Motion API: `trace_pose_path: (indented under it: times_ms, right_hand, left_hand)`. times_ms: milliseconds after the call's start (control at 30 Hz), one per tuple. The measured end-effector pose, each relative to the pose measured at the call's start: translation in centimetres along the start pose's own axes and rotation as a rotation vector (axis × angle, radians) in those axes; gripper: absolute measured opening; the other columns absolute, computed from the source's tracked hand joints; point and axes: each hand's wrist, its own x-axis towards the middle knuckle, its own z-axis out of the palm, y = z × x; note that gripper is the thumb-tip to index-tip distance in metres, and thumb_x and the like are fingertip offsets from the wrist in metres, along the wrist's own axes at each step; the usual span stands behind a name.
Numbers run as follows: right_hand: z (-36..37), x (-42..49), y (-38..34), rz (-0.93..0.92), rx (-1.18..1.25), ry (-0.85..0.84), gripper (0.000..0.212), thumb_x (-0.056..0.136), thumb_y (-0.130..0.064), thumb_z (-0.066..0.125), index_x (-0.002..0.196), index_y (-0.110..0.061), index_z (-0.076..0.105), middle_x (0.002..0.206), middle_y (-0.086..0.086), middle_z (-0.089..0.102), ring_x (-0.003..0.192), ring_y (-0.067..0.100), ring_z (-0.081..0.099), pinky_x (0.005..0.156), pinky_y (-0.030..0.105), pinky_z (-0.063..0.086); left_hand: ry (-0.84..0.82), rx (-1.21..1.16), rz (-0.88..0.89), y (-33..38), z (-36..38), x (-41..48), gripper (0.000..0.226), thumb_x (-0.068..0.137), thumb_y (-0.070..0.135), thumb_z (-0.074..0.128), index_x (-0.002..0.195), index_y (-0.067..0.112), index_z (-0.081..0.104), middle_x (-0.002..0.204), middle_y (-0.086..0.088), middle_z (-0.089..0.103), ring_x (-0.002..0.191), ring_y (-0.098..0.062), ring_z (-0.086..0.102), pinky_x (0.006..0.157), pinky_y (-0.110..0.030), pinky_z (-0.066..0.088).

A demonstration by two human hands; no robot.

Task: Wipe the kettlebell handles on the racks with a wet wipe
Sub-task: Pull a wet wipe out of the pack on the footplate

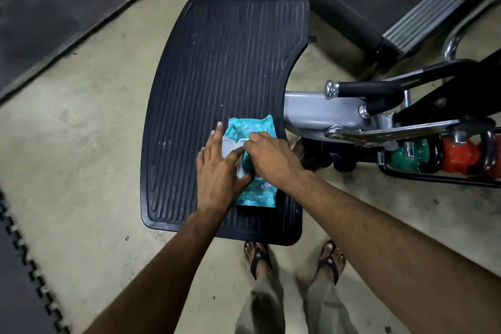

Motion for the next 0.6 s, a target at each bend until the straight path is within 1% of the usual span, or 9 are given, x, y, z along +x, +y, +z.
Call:
trace_pose_path:
  times_ms: [100,200,267,333,400,467,533,600]
  right_hand:
    - [0.1,0.3,0.1,-0.015,-0.034,-0.021,0.026,0.091,-0.01,0.058,0.117,-0.011,0.062,0.111,0.008,0.058,0.108,0.026,0.058,0.078,0.039,0.049]
    - [0.2,0.7,0.2,0.026,0.043,-0.057,0.021,0.091,-0.015,0.054,0.109,-0.007,0.062,0.11,0.012,0.058,0.106,0.031,0.059,0.077,0.041,0.049]
    - [0.1,1.0,0.5,0.105,0.188,-0.088,0.012,0.088,-0.022,0.057,0.093,-0.012,0.06,0.102,0.009,0.06,0.096,0.031,0.061,0.072,0.037,0.047]
    - [0.2,0.8,0.8,0.21,0.382,-0.1,0.011,0.083,-0.024,0.06,0.078,-0.015,0.057,0.087,0.002,0.061,0.082,0.026,0.061,0.067,0.038,0.049]
    - [0.5,0.1,1.1,0.299,0.581,-0.067,0.012,0.081,-0.021,0.063,0.072,-0.016,0.057,0.072,-0.004,0.061,0.067,0.017,0.059,0.064,0.04,0.051]
    - [0.9,-0.6,1.1,0.339,0.73,-0.025,0.011,0.08,-0.017,0.064,0.07,-0.015,0.058,0.066,-0.006,0.061,0.06,0.011,0.056,0.062,0.04,0.052]
    - [1.2,-0.8,1.0,0.314,0.726,0.032,0.009,0.081,-0.018,0.064,0.074,-0.016,0.058,0.072,-0.005,0.061,0.066,0.013,0.058,0.065,0.043,0.053]
    - [1.0,-0.7,1.0,0.231,0.575,0.055,0.008,0.085,-0.022,0.065,0.085,-0.02,0.057,0.086,-0.005,0.06,0.079,0.017,0.059,0.071,0.044,0.053]
  left_hand:
    - [-0.009,-0.006,-0.016,-0.1,0.1,0.0,0.066,0.078,0.053,0.081,0.138,0.032,0.062,0.172,-0.008,0.003,0.157,-0.03,0.015,0.12,-0.051,0.028]
    - [-0.006,-0.007,-0.018,0.0,0.2,-0.1,0.065,0.077,0.05,0.082,0.137,0.031,0.063,0.172,-0.009,0.004,0.156,-0.031,0.017,0.119,-0.053,0.029]
    - [0.001,-0.029,-0.032,0.3,0.2,-0.1,0.062,0.079,0.046,0.082,0.136,0.029,0.064,0.172,-0.01,0.004,0.156,-0.032,0.018,0.119,-0.054,0.03]
    - [-0.001,-0.047,-0.055,0.6,0.1,-0.2,0.059,0.081,0.044,0.081,0.136,0.029,0.064,0.172,-0.009,0.004,0.157,-0.031,0.017,0.119,-0.054,0.029]
    - [-0.012,-0.051,-0.073,0.7,0.2,-0.2,0.058,0.082,0.045,0.079,0.136,0.03,0.064,0.172,-0.008,0.003,0.157,-0.031,0.015,0.12,-0.053,0.027]
    - [-0.02,-0.046,-0.084,0.7,0.3,-0.1,0.057,0.082,0.045,0.079,0.136,0.031,0.064,0.172,-0.007,0.002,0.157,-0.03,0.014,0.121,-0.052,0.027]
    - [-0.024,-0.054,-0.092,0.7,0.3,0.1,0.057,0.082,0.045,0.079,0.135,0.031,0.064,0.172,-0.007,0.001,0.157,-0.03,0.013,0.122,-0.051,0.026]
    - [-0.032,-0.06,-0.103,0.8,0.2,0.1,0.058,0.082,0.044,0.08,0.136,0.031,0.063,0.172,-0.006,0.001,0.158,-0.029,0.012,0.122,-0.051,0.024]
